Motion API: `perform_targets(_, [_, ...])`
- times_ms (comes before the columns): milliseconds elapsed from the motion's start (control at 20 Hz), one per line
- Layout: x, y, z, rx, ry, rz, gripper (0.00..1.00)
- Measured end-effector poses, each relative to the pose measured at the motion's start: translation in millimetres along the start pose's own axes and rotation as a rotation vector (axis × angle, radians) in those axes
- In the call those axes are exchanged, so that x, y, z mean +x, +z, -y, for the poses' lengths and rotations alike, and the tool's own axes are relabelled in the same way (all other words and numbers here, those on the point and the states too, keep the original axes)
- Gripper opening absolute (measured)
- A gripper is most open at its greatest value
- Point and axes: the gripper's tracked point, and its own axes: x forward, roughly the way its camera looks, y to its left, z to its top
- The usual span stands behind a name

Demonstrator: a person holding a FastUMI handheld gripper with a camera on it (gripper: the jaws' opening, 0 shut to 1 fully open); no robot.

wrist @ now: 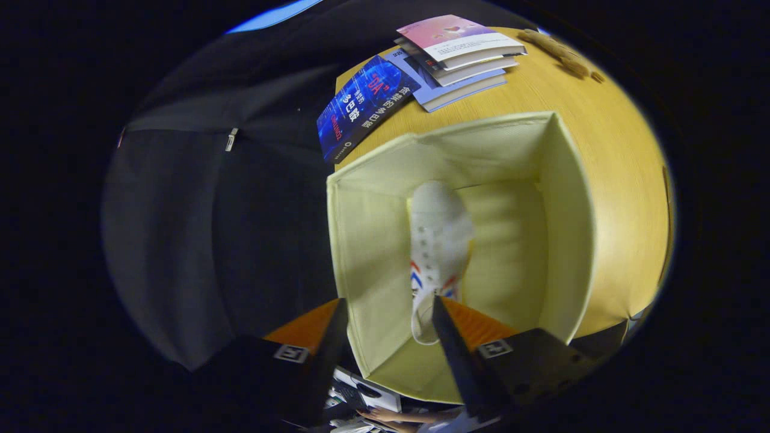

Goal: Open the storage box then place both shoes into the box .Put the left shoe in first, then the right shoe, with the right side of both shoes facing outward in a uniform manner.

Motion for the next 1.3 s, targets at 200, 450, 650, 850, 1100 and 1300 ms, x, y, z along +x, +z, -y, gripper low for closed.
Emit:
perform_targets(200, [-11,-1,0,-0.023,0.011,0.000,0.99])
perform_targets(450, [-45,-14,-8,-0.048,0.083,-0.035,0.99])
perform_targets(650, [-91,-14,2,-0.080,0.135,-0.002,0.99])
perform_targets(850, [-146,-7,32,-0.120,0.150,0.057,0.99])
perform_targets(1100, [-210,13,95,-0.161,0.102,0.159,0.99])
perform_targets(1300, [-257,22,154,-0.158,0.046,0.246,0.99])
